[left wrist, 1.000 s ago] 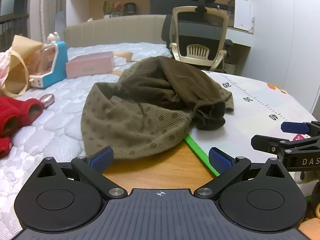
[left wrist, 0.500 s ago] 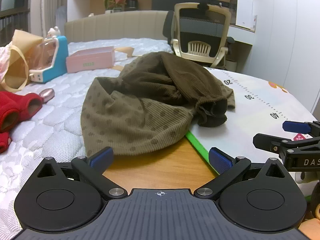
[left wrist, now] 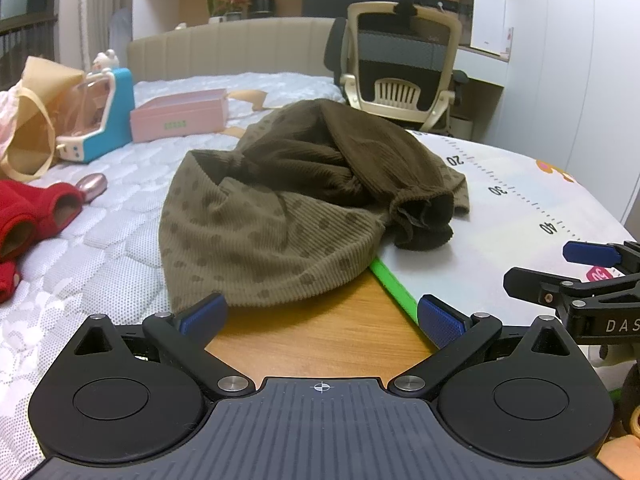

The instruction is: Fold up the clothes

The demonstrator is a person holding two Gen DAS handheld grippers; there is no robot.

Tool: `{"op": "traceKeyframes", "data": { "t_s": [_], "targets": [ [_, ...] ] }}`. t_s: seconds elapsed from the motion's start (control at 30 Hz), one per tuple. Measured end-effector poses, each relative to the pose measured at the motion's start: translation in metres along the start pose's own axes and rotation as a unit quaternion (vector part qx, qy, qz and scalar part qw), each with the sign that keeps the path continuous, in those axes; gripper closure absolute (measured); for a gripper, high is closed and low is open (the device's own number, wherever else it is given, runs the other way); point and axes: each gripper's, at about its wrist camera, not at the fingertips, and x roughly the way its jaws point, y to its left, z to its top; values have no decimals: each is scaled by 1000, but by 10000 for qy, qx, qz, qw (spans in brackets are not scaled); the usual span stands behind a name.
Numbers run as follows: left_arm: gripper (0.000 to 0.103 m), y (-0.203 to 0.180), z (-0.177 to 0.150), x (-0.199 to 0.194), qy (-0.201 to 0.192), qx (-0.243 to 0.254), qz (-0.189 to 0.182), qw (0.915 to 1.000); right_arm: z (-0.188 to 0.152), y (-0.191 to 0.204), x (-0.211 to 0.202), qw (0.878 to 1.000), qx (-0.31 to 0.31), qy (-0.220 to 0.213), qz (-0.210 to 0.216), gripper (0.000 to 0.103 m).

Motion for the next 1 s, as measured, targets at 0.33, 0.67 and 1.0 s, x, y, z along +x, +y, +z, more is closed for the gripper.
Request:
{"op": "traceKeyframes", "data": {
  "t_s": [0.33,0.67,1.0],
  "targets": [
    [0,0,1,1,15,5,3,10000,0,0,1,10000,7,19,4,0],
    [0,-1,0,1,35,3,3,10000,0,-1,1,10000,-5,45,33,0],
    [0,0,2,2,39,-6,-1,10000,1,-1,1,10000,-43,40,25,0]
  ]
}}
